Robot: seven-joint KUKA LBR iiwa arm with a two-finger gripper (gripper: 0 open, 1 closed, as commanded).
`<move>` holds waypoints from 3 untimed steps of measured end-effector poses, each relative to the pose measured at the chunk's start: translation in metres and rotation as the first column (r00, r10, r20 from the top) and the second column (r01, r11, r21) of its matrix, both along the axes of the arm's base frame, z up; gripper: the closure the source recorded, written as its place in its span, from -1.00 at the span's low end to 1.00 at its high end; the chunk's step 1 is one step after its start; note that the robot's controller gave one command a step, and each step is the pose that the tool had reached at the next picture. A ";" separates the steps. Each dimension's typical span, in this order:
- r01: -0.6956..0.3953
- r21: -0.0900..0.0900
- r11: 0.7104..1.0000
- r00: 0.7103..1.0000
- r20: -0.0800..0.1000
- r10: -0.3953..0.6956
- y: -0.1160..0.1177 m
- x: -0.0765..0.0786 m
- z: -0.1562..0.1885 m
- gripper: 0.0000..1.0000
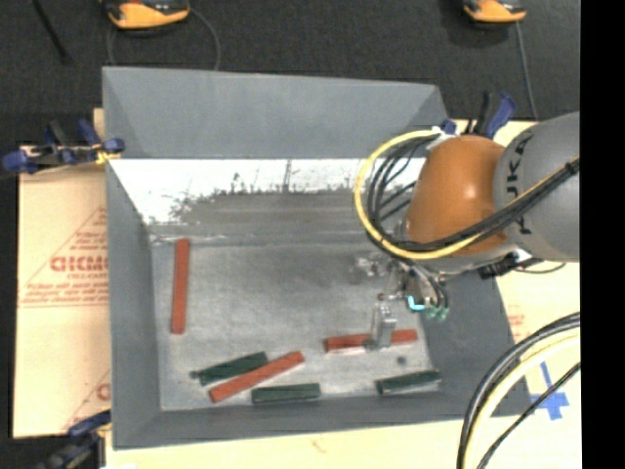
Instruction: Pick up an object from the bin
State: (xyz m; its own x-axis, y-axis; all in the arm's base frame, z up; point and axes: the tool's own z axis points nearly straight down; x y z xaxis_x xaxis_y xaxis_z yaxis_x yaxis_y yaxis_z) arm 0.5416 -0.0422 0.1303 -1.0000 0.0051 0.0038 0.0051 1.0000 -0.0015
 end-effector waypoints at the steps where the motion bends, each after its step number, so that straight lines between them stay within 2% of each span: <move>1: -0.181 -0.001 0.983 0.983 0.009 0.181 -0.027 -0.048 -0.060 -1.00; 2: -0.184 -0.003 0.983 0.983 0.013 0.184 -0.026 -0.045 -0.057 1.00; 3: -0.158 -0.004 0.987 0.987 0.015 0.158 -0.038 -0.043 0.097 1.00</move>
Offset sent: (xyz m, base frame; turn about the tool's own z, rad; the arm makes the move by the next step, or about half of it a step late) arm -0.0487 -0.0250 -0.0603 -0.1858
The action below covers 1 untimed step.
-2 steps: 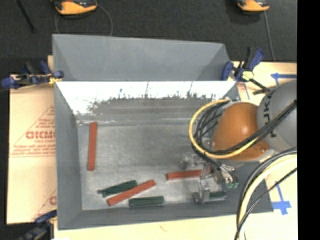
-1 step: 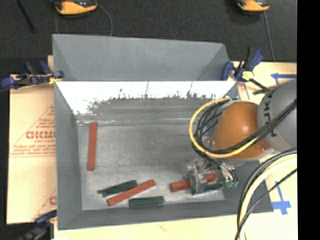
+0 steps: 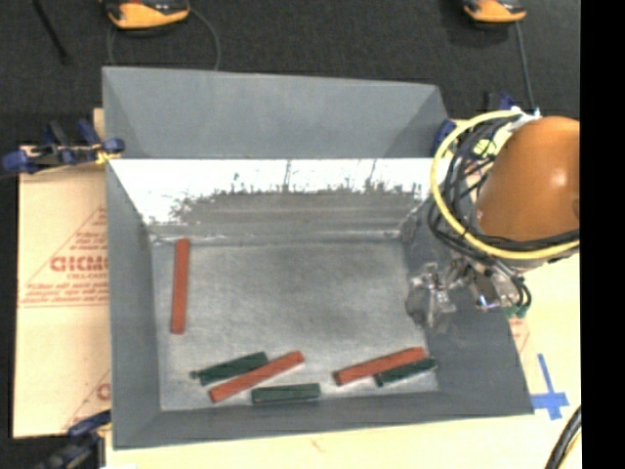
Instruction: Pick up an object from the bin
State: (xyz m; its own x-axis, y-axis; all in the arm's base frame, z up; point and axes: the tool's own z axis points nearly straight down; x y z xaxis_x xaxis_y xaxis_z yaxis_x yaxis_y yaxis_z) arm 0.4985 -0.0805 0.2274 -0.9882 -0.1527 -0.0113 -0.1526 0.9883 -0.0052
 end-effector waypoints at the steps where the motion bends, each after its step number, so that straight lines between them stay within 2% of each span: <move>1: 0.000 0.003 1.000 1.000 -0.008 0.000 0.001 -0.001 -0.005 -1.00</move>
Offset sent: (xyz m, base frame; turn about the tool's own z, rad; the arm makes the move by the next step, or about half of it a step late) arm 0.0000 0.0000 0.0000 0.0000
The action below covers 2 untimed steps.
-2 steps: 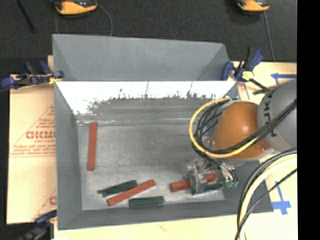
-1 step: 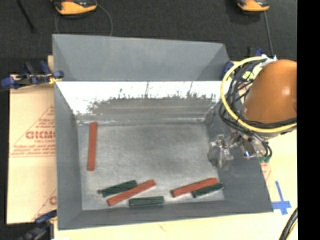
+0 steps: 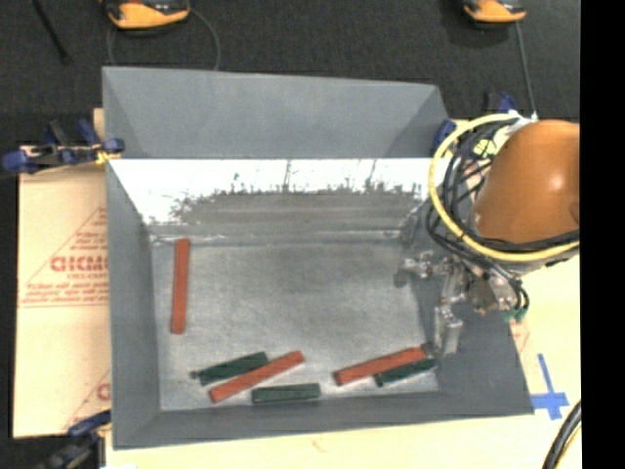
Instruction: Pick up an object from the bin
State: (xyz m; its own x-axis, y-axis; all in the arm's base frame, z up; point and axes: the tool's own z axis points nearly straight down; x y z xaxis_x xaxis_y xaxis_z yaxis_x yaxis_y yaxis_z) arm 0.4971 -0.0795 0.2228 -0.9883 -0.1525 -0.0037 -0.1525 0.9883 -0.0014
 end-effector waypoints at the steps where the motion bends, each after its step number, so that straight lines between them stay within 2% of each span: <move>1: -0.416 0.000 0.909 0.909 -0.003 0.416 -0.012 0.011 -0.023 -1.00; 2: -0.614 -0.002 0.789 0.789 0.003 0.614 -0.004 -0.017 -0.146 -1.00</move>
Offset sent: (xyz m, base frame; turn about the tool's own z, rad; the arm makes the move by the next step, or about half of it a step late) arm 0.0103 -0.0110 -0.0233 -0.4314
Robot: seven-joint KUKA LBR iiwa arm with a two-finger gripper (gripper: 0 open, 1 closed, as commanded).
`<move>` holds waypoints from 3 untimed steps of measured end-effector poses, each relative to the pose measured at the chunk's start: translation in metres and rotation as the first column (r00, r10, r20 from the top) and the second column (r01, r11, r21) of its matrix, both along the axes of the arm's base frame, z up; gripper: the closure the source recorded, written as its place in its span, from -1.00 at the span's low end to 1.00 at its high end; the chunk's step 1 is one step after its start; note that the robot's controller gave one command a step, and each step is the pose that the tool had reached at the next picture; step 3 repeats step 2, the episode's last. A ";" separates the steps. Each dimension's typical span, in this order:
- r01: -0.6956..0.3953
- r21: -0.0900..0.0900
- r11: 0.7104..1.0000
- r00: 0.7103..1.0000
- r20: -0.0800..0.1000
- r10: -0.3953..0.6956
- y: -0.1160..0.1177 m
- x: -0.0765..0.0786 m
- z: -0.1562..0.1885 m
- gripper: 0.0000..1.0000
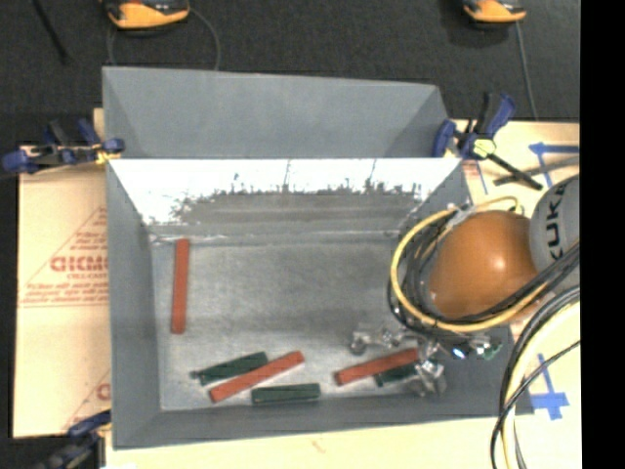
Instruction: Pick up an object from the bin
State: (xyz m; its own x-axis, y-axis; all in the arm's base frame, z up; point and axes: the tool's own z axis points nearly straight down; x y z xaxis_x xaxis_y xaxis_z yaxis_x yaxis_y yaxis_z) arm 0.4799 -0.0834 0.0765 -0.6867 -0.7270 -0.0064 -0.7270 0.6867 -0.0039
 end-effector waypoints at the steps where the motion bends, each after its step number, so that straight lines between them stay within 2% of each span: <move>1: 0.002 -0.002 1.000 1.000 0.002 -0.002 -0.001 0.001 0.002 1.00; 2: -0.039 -0.005 0.999 0.999 0.004 0.039 -0.014 0.013 0.139 1.00; 3: -0.039 -0.005 0.999 0.999 0.004 0.039 -0.014 0.013 0.139 1.00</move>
Offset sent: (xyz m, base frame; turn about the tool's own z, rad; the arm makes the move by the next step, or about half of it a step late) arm 0.0000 0.0000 0.0000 0.0000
